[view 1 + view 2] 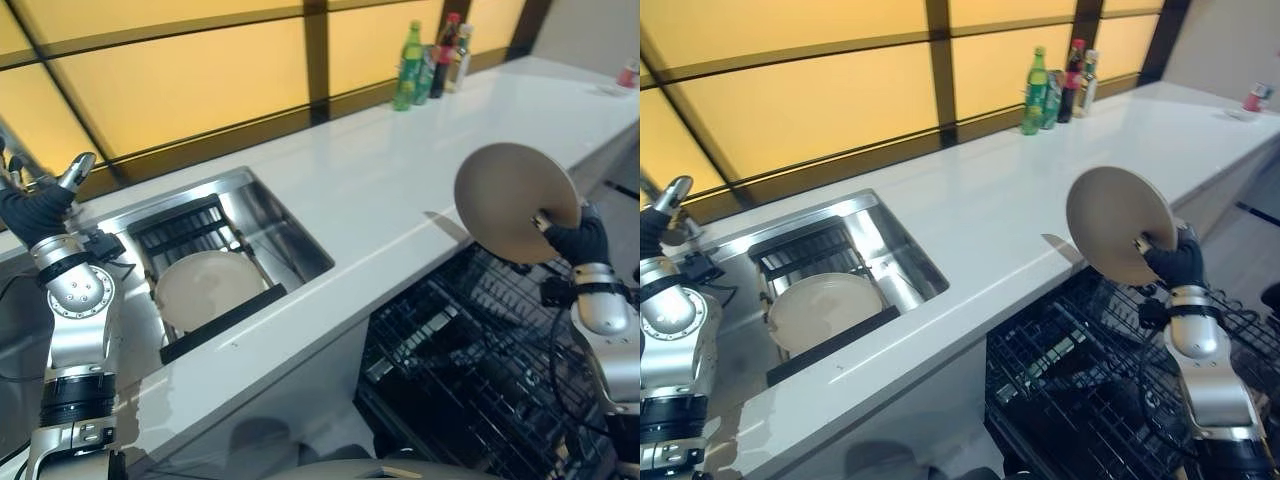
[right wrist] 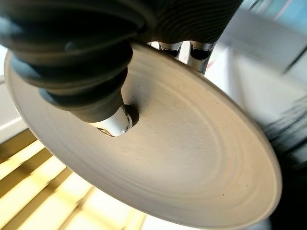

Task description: Pick up plates and place into dishwasher.

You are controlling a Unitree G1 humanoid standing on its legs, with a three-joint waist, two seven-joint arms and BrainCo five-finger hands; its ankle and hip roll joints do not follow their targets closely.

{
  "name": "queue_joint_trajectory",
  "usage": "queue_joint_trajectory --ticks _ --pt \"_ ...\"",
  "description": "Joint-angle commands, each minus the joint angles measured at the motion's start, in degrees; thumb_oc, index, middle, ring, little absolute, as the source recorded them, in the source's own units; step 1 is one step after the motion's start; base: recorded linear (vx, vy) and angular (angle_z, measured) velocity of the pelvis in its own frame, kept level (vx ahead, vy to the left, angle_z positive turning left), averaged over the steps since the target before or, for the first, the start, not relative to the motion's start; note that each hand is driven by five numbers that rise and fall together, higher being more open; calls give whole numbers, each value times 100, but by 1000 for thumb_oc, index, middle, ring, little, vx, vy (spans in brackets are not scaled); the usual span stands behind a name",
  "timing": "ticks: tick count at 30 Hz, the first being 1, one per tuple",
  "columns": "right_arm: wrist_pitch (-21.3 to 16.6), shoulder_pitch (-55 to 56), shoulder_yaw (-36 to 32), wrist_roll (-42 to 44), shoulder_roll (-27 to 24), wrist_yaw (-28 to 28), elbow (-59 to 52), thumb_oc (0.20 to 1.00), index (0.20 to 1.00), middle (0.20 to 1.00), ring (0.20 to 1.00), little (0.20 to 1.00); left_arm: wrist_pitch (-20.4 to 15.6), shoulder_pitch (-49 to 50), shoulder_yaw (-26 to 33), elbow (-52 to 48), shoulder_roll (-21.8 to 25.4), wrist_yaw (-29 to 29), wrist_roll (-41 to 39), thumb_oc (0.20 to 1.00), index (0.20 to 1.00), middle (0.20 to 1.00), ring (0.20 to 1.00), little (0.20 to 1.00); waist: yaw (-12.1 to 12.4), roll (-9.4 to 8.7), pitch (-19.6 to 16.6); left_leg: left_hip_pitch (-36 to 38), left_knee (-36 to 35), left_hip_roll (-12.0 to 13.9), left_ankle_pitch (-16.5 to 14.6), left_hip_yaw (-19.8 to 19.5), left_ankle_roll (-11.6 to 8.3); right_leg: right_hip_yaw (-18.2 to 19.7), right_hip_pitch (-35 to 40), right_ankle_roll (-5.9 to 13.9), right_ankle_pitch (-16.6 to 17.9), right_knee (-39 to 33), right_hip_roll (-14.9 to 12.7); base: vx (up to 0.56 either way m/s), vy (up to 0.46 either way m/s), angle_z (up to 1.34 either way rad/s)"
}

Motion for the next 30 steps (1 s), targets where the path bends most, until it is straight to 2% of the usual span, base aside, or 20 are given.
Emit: queue_joint_trajectory --ticks 1,3,5,8,11,12,14,16,19,21,27,30 --pt "-419 1 -502 -347 -322 33 149 200 200 200 200 200 -444 179 214 76 546 190 260 1000 1000 1000 1000 1000 -126 -60 -57 -504 162 -338 157 -15 401 -187 -224 254 -198 780 -259 -3 -2 -36" --pt "-431 119 -611 -440 -298 105 308 200 200 200 200 200 -404 344 396 37 628 219 278 1000 1000 1000 1000 1000 -115 -76 18 -434 134 -278 125 197 370 -445 -376 320 -29 749 -425 -3 -46 -46" --pt "-418 111 -624 -524 -305 107 504 200 200 200 200 200 -409 541 589 -71 660 289 333 1000 1000 1000 1000 1000 6 -78 77 -435 89 -205 160 389 337 -826 -397 352 -12 625 -589 -96 -96 -80" --pt "-280 -48 -493 -784 -268 -167 770 200 200 200 200 200 -367 570 784 -204 707 340 359 1000 1000 1000 1000 1000 164 -33 209 -623 140 -82 214 549 314 -1061 -554 316 -77 891 -642 -177 -118 -85" --pt "-30 14 -471 -1025 -144 -280 789 200 200 200 200 200 -227 529 920 -303 742 235 306 1000 1000 1000 1000 1000 258 17 286 -917 387 -22 293 469 325 -1092 -602 250 -368 1334 -535 -73 -165 -40" --pt "15 110 -502 -1139 -83 -290 791 200 200 200 200 200 -181 553 961 -338 790 172 278 1000 1000 1000 1000 1000 319 -30 266 -1021 509 -63 269 419 313 -1194 -566 265 -441 1268 -585 8 -261 -10" --pt "57 294 -545 -1258 -67 -257 859 200 200 200 200 200 -271 736 1016 -372 840 173 268 1000 1000 1000 1000 1000 421 -101 284 -1200 715 -19 303 319 237 -1335 -490 285 -384 1100 -653 -17 -301 -5" --pt "20 306 -491 -1212 -174 -155 1010 200 200 200 200 200 -389 724 923 -294 856 312 303 1000 1000 1000 1000 1000 438 -87 334 -1293 753 86 389 169 146 -1378 -490 245 -386 1052 -570 -60 -238 8" --pt "11 95 -250 -1386 -427 349 1295 200 200 200 200 200 -355 489 768 -148 821 433 351 1000 1000 1000 1000 1000 441 1 356 -1270 625 207 491 58 23 -1493 -427 125 -419 911 -478 -20 -138 6" --pt "-62 85 -184 -1552 -598 896 1334 200 200 200 200 200 -297 526 737 -184 802 438 418 1000 1000 1000 1000 1000 420 36 320 -1175 503 291 543 67 -48 -1513 -337 66 -466 826 -423 60 -84 0" --pt "-427 21 140 -1877 -1084 2274 1345 200 200 200 200 200 -173 539 658 -339 734 407 485 1000 1000 1000 1000 1000 514 32 194 -1032 202 503 729 76 -249 -1750 -90 -78 -571 639 -341 33 -80 6" --pt "-434 -34 290 -1910 -1162 2491 1352 200 200 200 200 200 -148 510 610 -339 720 424 528 1000 1000 1000 1000 1000 556 4 155 -1018 131 559 790 61 -298 -1832 -31 -110 -600 602 -313 16 -68 2"
